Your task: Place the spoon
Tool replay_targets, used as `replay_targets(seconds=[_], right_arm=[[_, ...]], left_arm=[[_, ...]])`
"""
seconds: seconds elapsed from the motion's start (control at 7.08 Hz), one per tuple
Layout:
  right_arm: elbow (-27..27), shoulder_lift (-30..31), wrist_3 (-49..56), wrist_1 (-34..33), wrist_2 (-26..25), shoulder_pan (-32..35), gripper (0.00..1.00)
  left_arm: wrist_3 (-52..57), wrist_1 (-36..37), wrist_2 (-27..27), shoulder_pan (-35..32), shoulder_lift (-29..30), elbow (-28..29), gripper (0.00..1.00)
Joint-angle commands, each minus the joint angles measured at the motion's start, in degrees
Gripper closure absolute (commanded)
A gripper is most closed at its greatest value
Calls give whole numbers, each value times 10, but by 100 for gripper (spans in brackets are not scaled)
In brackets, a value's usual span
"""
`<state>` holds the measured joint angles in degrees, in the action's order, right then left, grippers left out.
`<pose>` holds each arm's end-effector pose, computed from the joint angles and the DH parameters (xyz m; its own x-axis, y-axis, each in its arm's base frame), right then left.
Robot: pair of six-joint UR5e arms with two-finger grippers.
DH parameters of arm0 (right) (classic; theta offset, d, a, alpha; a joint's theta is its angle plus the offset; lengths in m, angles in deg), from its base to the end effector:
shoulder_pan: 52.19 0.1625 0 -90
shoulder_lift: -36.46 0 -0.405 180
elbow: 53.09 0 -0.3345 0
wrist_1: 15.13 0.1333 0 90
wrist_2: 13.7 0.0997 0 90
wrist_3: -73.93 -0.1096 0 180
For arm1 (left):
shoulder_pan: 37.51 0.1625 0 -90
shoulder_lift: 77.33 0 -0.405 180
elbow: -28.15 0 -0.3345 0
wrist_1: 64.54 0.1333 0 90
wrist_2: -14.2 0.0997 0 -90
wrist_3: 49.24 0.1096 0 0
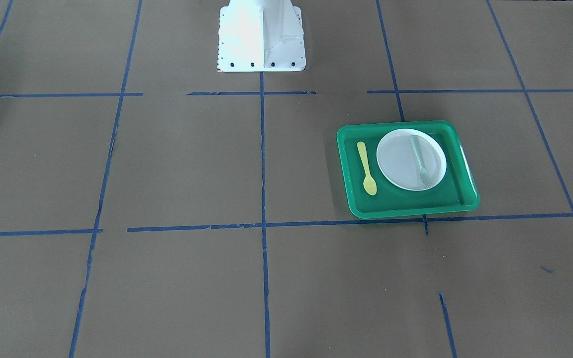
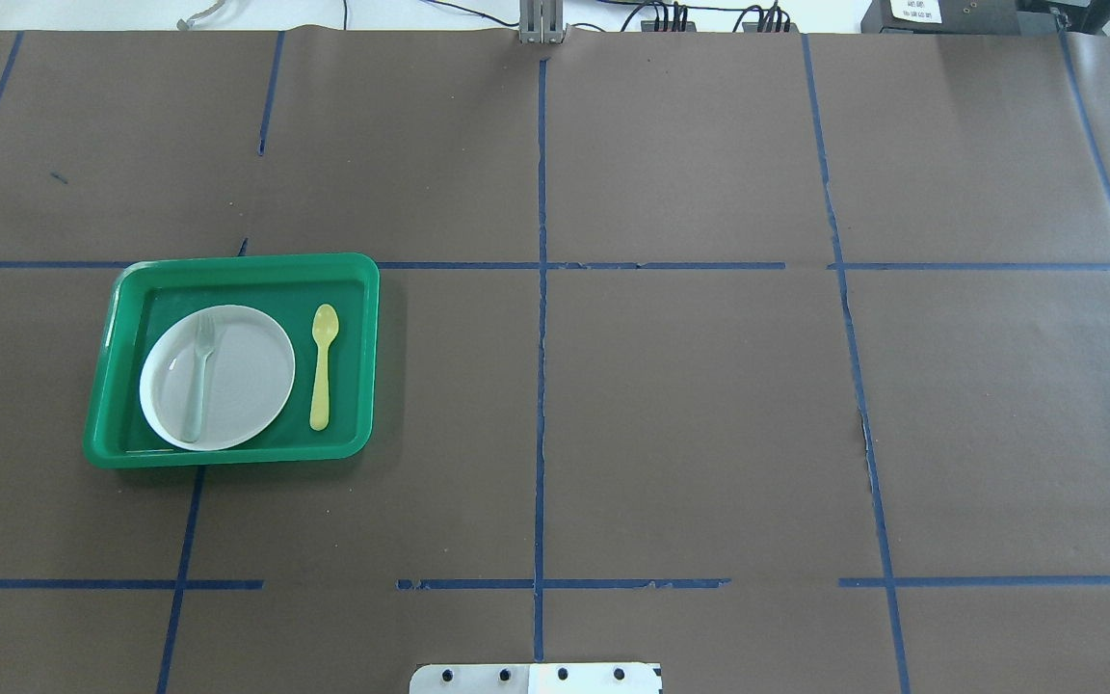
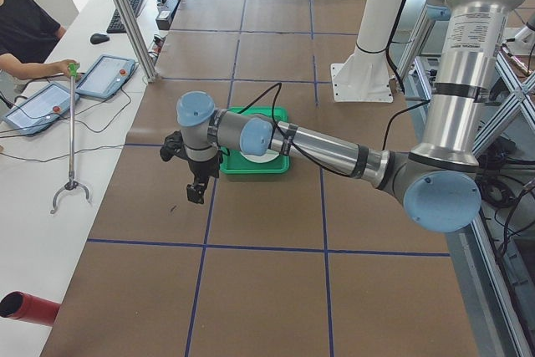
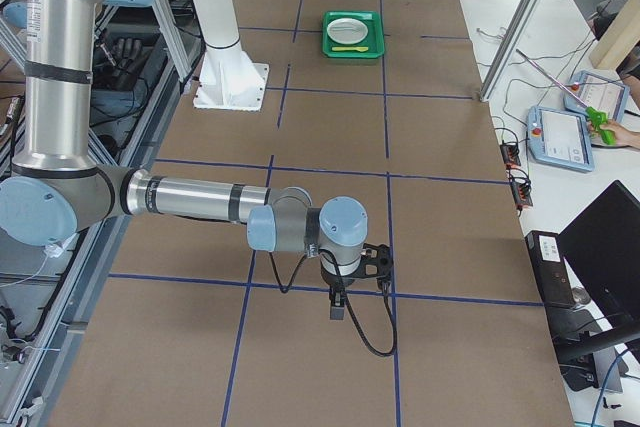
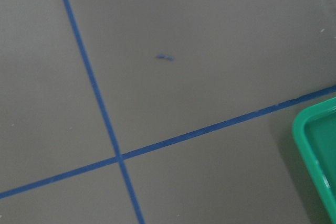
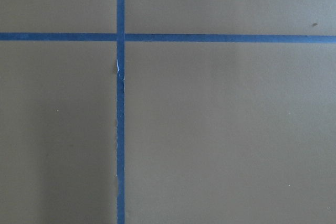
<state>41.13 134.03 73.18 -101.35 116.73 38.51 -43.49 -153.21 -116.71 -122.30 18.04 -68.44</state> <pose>0.0669 -0.3801 0.6662 0.7610 0.0175 0.6485 -0.0222 0.9998 -0.0010 -0.0178 -0.4820 0.5594 0.7290 0.2860 -0.6219 -0.1631 0.9549 0.2480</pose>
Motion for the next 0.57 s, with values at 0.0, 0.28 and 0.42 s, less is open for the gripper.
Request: replay_targets(seconds=[0.0, 0.28, 0.42], right_arm=[[0, 0, 0, 0, 0, 0, 0], [0, 0, 0, 0, 0, 0, 0], [0, 0, 0, 0, 0, 0, 0]], left_arm=[[6, -6, -33, -41, -53, 27, 0], [8, -10, -36, -42, -70, 48, 0], [7, -9, -36, -49, -73, 48, 0]])
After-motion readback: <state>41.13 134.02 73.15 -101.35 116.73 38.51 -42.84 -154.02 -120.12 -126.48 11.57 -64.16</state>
